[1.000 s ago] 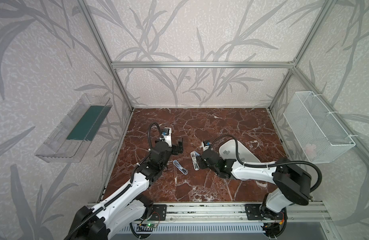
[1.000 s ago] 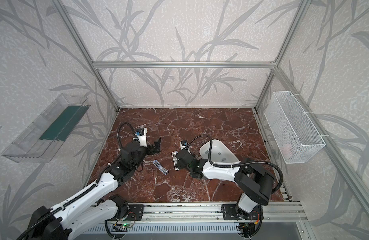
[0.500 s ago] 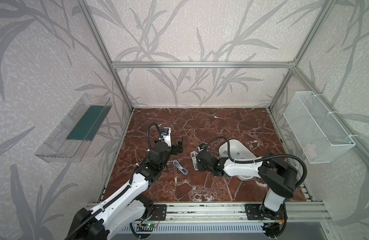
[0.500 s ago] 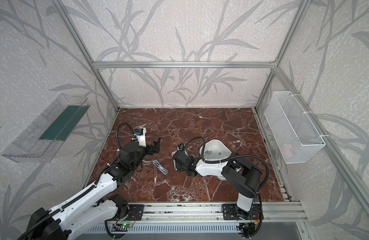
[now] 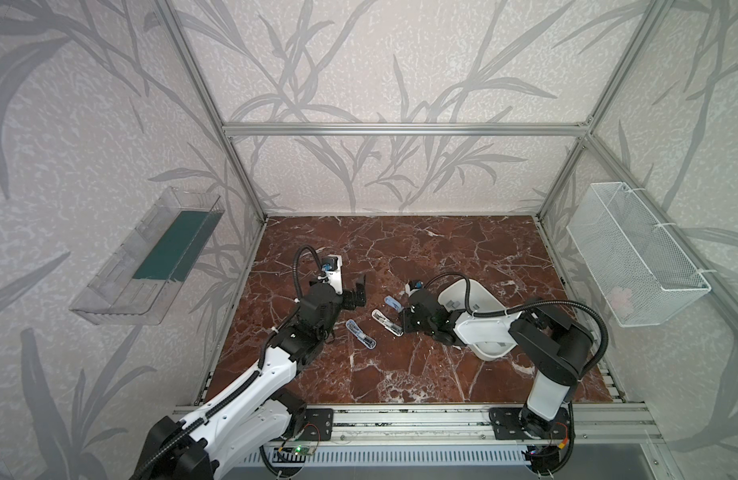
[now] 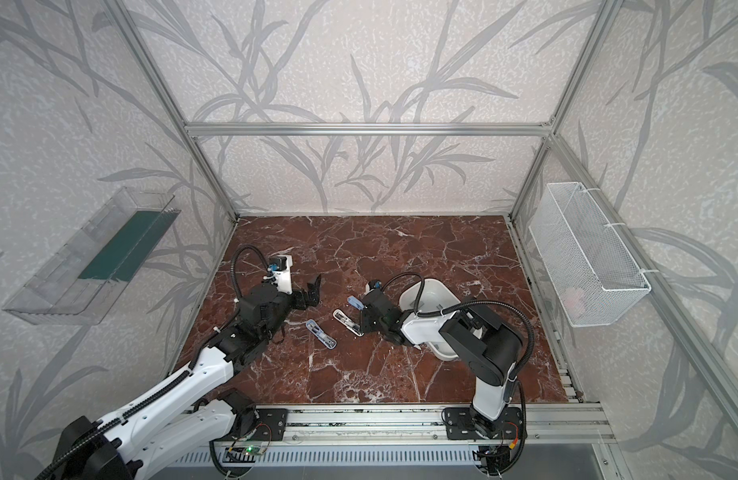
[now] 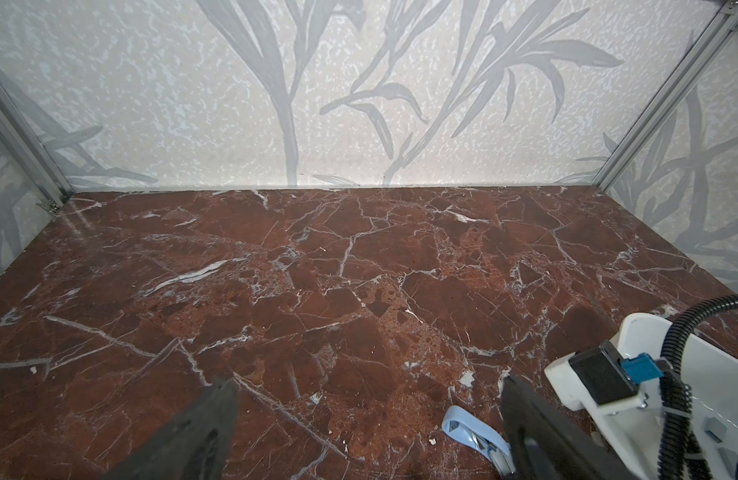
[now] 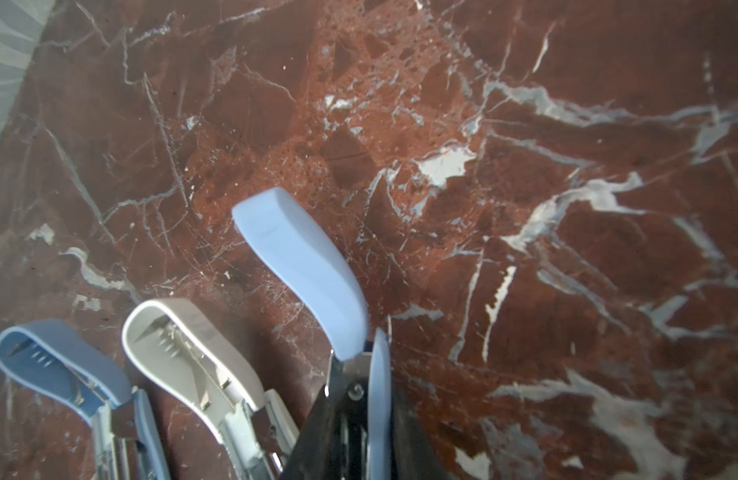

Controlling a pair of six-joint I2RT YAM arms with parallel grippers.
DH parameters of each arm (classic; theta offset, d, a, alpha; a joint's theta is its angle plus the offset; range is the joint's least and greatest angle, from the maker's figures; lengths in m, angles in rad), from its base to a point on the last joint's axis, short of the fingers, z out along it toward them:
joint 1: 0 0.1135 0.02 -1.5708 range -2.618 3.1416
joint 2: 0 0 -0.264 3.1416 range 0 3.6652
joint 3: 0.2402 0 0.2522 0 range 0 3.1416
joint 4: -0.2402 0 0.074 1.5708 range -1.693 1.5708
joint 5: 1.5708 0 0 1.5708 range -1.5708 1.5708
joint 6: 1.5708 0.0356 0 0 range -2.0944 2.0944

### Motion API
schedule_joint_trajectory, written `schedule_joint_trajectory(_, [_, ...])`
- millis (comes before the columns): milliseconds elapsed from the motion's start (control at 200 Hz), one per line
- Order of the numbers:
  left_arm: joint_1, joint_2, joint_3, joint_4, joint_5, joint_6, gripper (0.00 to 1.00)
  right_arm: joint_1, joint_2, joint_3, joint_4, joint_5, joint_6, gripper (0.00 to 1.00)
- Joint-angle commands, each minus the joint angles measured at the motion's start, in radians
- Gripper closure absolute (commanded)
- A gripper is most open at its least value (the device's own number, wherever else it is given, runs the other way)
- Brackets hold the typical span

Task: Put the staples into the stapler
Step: 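Lower the opened small light blue stapler beside the other staplers with right gripper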

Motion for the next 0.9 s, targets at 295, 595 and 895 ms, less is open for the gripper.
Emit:
schedule_joint_trajectory(295, [0.003,-0.004,-0.002,-0.015,0.019,-0.013,0.01,-0.048,0.075,-0.089,0.15,-0.317,0.191,0.82])
schedule_joint_trajectory(595, [0.004,-0.011,0.001,-0.015,0.037,-0.014,0.01,-0.037,0.015,-0.119,0.032,-0.28,0.216,0.74])
schedule_joint_trajectory(895, [0.003,0.004,0.006,-0.015,0.047,-0.013,0.01,-0.041,0.0,-0.111,-0.108,-0.2,0.173,0.63])
